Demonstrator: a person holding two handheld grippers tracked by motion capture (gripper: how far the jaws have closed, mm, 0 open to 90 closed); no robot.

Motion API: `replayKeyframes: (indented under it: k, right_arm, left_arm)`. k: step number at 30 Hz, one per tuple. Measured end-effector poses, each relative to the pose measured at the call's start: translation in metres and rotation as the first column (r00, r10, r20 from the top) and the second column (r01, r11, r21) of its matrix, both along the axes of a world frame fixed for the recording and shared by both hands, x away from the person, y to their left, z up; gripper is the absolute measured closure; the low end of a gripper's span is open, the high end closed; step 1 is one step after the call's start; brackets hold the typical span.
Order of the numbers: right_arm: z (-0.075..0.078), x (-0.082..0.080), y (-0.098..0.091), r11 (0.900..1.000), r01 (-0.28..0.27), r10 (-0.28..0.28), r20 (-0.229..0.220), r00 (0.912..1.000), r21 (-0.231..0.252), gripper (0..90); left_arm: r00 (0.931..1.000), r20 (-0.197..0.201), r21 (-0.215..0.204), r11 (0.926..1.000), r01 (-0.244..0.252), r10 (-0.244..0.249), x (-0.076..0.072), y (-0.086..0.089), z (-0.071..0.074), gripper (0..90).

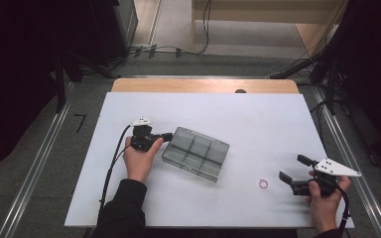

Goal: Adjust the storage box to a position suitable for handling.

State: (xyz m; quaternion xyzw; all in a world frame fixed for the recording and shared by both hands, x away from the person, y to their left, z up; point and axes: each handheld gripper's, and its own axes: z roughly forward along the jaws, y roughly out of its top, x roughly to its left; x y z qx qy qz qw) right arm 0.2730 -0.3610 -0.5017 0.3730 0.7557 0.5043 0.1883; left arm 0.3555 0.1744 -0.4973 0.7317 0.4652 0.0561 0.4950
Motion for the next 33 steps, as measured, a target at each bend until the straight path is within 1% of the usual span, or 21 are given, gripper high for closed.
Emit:
replayKeyframes:
  k: [2, 4, 8, 9, 10, 11, 13, 16, 20, 23, 24, 25, 28, 29, 33]
  right_arm:
    - [0.0, 0.0, 0.0, 1.0, 0.001, -0.001, -0.001, 1.0, -0.001, 0.0]
    - [0.0, 0.0, 0.0, 1.0, -0.002, 0.002, -0.001, 1.0, -0.001, 0.0]
    - [0.0, 0.0, 0.001, 1.0, -0.002, 0.002, -0.001, 1.0, -0.005, 0.0]
    - [0.0, 0.0, 0.001, 1.0, -0.002, 0.002, -0.001, 1.0, -0.005, 0.0]
    - [0.0, 0.0, 0.001, 1.0, -0.003, 0.003, -0.001, 1.0, -0.004, 0.0]
    - [0.0, 0.0, 0.001, 1.0, -0.003, 0.003, -0.001, 1.0, -0.004, 0.0]
    - [0.0, 0.0, 0.001, 1.0, -0.003, 0.003, -0.001, 1.0, -0.004, 0.0]
    - [0.0, 0.0, 0.001, 1.0, -0.004, 0.004, 0.0, 1.0, -0.006, 0.0]
    - [0.0, 0.0, 0.001, 0.9999, -0.007, 0.007, -0.005, 1.0, -0.008, 0.0]
    - [0.0, 0.0, 0.002, 0.9999, -0.01, 0.01, -0.003, 0.9999, -0.009, 0.0]
    - [0.0, 0.0, 0.002, 0.9999, -0.011, 0.011, -0.003, 0.9999, -0.01, 0.0]
    - [0.0, 0.0, 0.002, 0.9999, -0.011, 0.011, -0.003, 0.9999, -0.01, 0.0]
    - [0.0, 0.0, 0.003, 0.9998, -0.012, 0.012, 0.001, 0.9999, -0.015, 0.0]
    - [0.001, -0.001, 0.003, 0.9997, -0.009, 0.009, 0.005, 0.9999, -0.025, 0.0]
    - [0.002, -0.002, 0.003, 0.9996, -0.003, 0.004, 0.01, 0.9999, -0.027, 0.0]
  left_arm:
    - [0.9999, 0.0, -0.007, 0.9999, 0.012, -0.012, -0.002, -0.004, 0.0, 89.6]
    - [0.9996, 0.005, -0.001, 0.9997, 0.026, -0.026, -0.004, -0.007, 0.001, 89.5]
    - [0.9989, 0.009, -0.01, 0.9988, 0.047, -0.047, -0.01, -0.016, 0.002, 89.5]
    - [0.9989, 0.009, -0.01, 0.9988, 0.047, -0.047, -0.01, -0.016, 0.002, 89.5]
    - [0.9983, 0.009, -0.017, 0.9982, 0.058, -0.058, -0.012, -0.021, 0.002, 89.6]
    - [0.9983, 0.009, -0.017, 0.9982, 0.058, -0.058, -0.012, -0.021, 0.002, 89.6]
    - [0.9967, 0.006, -0.014, 0.9967, 0.081, -0.081, -0.016, -0.027, 0.002, 89.5]
    - [0.9956, 0.011, -0.011, 0.9955, 0.094, -0.094, -0.019, -0.031, 0.002, 89.5]
    - [0.9946, 0.011, -0.023, 0.9944, 0.104, -0.103, -0.026, -0.035, 0.0, 89.5]
    - [0.9941, 0.009, -0.009, 0.9941, 0.108, -0.108, -0.034, -0.038, -0.001, 89.5]
    - [0.9936, 0.011, -0.021, 0.9934, 0.113, -0.112, -0.039, -0.039, -0.002, 89.5]
    - [0.9936, 0.011, -0.021, 0.9934, 0.113, -0.112, -0.039, -0.039, -0.002, 89.5]
    - [0.9925, 0.013, -0.033, 0.9919, 0.122, -0.122, -0.048, -0.041, -0.003, 89.5]
    - [0.9917, 0.014, -0.032, 0.9912, 0.128, -0.128, -0.051, -0.042, -0.003, 89.5]
    - [0.989, 0.015, -0.025, 0.9887, 0.148, -0.147, -0.062, -0.044, -0.004, 89.4]
